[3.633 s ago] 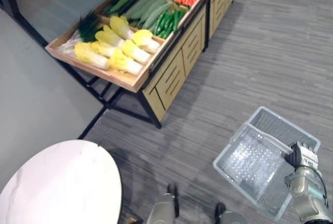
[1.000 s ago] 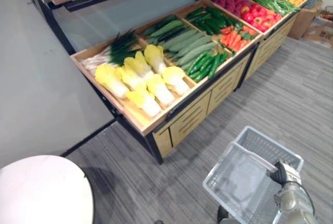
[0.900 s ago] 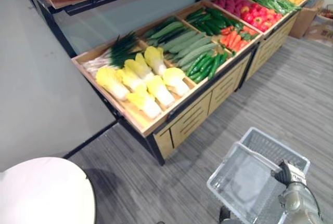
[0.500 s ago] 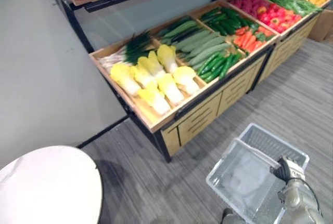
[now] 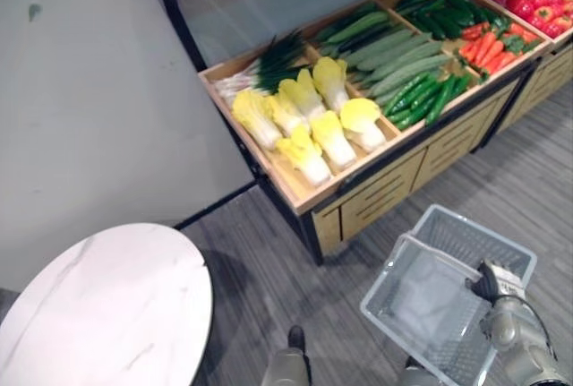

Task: Pick vegetable in the basket

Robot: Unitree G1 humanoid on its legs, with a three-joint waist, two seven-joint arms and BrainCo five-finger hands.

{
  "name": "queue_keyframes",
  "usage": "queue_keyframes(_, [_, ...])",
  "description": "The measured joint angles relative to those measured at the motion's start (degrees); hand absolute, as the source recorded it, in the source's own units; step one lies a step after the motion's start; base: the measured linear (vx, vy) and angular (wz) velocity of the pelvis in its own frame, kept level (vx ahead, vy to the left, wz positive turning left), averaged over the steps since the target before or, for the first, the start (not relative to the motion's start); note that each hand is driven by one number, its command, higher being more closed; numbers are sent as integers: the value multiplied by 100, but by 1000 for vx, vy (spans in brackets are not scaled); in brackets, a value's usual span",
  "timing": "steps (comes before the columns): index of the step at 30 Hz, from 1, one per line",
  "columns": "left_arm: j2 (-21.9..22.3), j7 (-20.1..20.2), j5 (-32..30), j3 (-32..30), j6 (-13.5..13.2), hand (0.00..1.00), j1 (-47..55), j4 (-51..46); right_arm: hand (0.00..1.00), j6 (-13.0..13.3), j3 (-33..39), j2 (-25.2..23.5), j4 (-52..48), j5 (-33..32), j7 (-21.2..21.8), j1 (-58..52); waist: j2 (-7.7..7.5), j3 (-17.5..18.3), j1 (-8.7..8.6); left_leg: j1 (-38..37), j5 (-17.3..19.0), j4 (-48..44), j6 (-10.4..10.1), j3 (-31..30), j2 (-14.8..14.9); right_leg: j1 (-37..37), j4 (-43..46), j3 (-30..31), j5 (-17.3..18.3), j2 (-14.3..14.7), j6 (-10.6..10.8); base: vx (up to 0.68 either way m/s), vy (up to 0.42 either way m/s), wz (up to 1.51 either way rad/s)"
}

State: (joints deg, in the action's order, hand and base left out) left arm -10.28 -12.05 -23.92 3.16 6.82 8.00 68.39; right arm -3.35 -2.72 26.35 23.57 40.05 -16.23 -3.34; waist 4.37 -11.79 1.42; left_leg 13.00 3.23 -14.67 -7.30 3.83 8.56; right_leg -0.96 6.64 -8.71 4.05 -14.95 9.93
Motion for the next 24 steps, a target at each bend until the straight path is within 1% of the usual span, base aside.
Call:
queue_keyframes(1, [-21,-1,1,58,-5,0,-68,-13,100,-3,-2,-73,-17,4,0,5,-182,-4,-8,34,180,-186,82,97,-224,-37,-5,135,60,-239,141,187,275,-15])
queue_keyframes(2, [-20,3,1,108,-5,0,-84,-14,100,-12,-21,-123,-14,8,12,5,-272,40,32,56,344,-322,144,199,-357,-62,-16,225,97,-385,191,187,283,-19])
queue_keyframes(3, [-22,5,1,109,-5,0,-83,-14,100,-16,-32,-165,-14,45,20,8,-330,70,50,61,458,-405,183,243,-443,-64,-16,297,122,-487,226,222,239,-31])
queue_keyframes(4, [-77,7,0,114,-1,0,-113,-10,100,-35,-71,-294,-12,113,35,82,-388,76,52,-21,650,-490,369,384,-561,-391,822,565,96,-620,78,257,252,-24])
queue_keyframes(5, [-150,4,0,117,-1,0,-120,-23,100,-36,-88,-313,-26,194,21,188,-460,40,33,-81,707,-512,391,390,-570,-770,1542,750,-13,-606,-78,222,184,-17])
queue_keyframes(6, [-220,5,0,123,4,0,-134,-26,100,-29,-93,-309,-30,194,32,253,-459,38,31,-168,723,-501,382,392,-575,-940,1969,886,-117,-564,-235,231,177,-5])
queue_keyframes(7, [-387,3,0,166,12,0,-142,-67,100,-25,-123,-352,-30,186,34,297,-478,40,44,-413,718,-425,441,367,-568,-1108,2541,1091,-371,-486,-470,222,127,2])
queue_keyframes(8, [-478,-1,1,173,15,0,-137,-81,100,-20,-136,-402,-31,185,33,303,-530,24,40,-551,723,-348,458,336,-555,-1156,2755,1173,-567,-452,-437,286,86,10])
queue_keyframes(9, [-624,-5,1,173,19,0,-137,-146,100,-13,-188,-510,-32,185,32,305,-597,52,39,-734,717,-229,473,307,-472,-1273,3061,1279,-866,-347,-407,236,20,12])
queue_keyframes(10, [-687,-9,1,163,22,0,-144,-192,100,-11,-218,-571,-34,186,33,324,-582,56,42,-779,714,-175,483,281,-431,-1300,3146,1314,-879,-290,-412,323,-20,25])
queue_keyframes(11, [-788,-16,0,94,36,0,-243,-274,100,-8,-240,-680,-25,227,35,411,-614,28,42,-837,710,-97,495,151,-315,-1333,3351,1153,-339,-200,-456,252,-39,21])
queue_keyframes(12, [-795,-21,0,78,61,0,-284,-298,100,-15,-231,-678,-6,226,37,444,-618,24,50,-865,708,-36,496,116,-269,-1382,3349,1057,-84,-145,-454,271,-89,20])
queue_keyframes(13, [-779,-24,1,35,82,0,-341,-302,100,-22,-189,-647,9,226,36,502,-575,-2,49,-953,706,77,494,57,-169,-1392,3131,903,241,-16,-467,200,-131,-1])
queue_keyframes(14, [-742,-37,1,-6,82,0,-354,-300,100,-19,-189,-609,15,226,35,519,-546,-19,45,-1076,705,200,491,21,-76,-1376,2656,836,308,102,-485,191,-153,-3])
queue_keyframes(16, [-706,-55,1,-24,85,0,-400,-295,100,-20,-179,-598,15,224,28,504,-546,-20,27,-1164,705,295,472,-23,-13,-1386,1978,847,286,134,-452,147,-169,7])
queue_keyframes(17, [-680,-61,1,-23,85,0,-460,-291,100,-21,-177,-600,16,222,29,495,-544,-24,14,-1218,708,384,411,-146,31,-1416,1455,862,229,114,-370,235,-361,31])
queue_keyframes(18, [-670,-67,-1,-16,77,0,-508,-299,100,-23,-158,-599,15,223,25,480,-561,-19,4,-1260,708,473,248,-215,93,-1442,980,873,137,62,-284,240,-398,35])
queue_keyframes(19, [-678,-68,-2,-16,79,0,-541,-288,100,-27,-153,-599,12,223,22,480,-644,-9,7,-1288,717,501,147,-256,104,-1434,756,861,89,24,-219,240,-484,44])
queue_keyframes(20, [-737,-67,-2,-19,76,0,-555,-261,100,-25,-155,-619,-12,222,11,448,-795,-26,19,-1395,728,604,-109,-325,89,-1386,502,734,-192,-75,-30,178,-468,46])
queue_keyframes(21, [-596,-61,0,-19,78,0,-603,-221,100,-43,-96,-547,3,219,8,429,-591,-94,-11,-1533,698,732,-295,-450,294,-1391,823,565,-455,82,-19,190,-560,48])
queue_keyframes(22, [-426,-46,0,-18,65,0,-550,-223,100,-61,-30,-487,-6,216,7,431,-454,-82,-6,-1516,502,844,-316,-442,522,-1490,1035,411,-204,263,-149,139,-450,31])
queue_keyframes(23, [-369,-45,0,-25,66,0,-550,-220,100,-62,-24,-451,-9,215,9,457,-330,-55,7,-1516,371,881,-354,-451,606,-1526,1151,357,-116,328,-206,121,-404,25])
queue_keyframes(24, [-286,-42,0,-66,67,0,-535,-222,100,-62,-28,-400,-10,214,11,491,-230,-42,11,-1496,101,936,-454,-470,733,-1529,1262,213,-4,422,-281,89,-295,23])
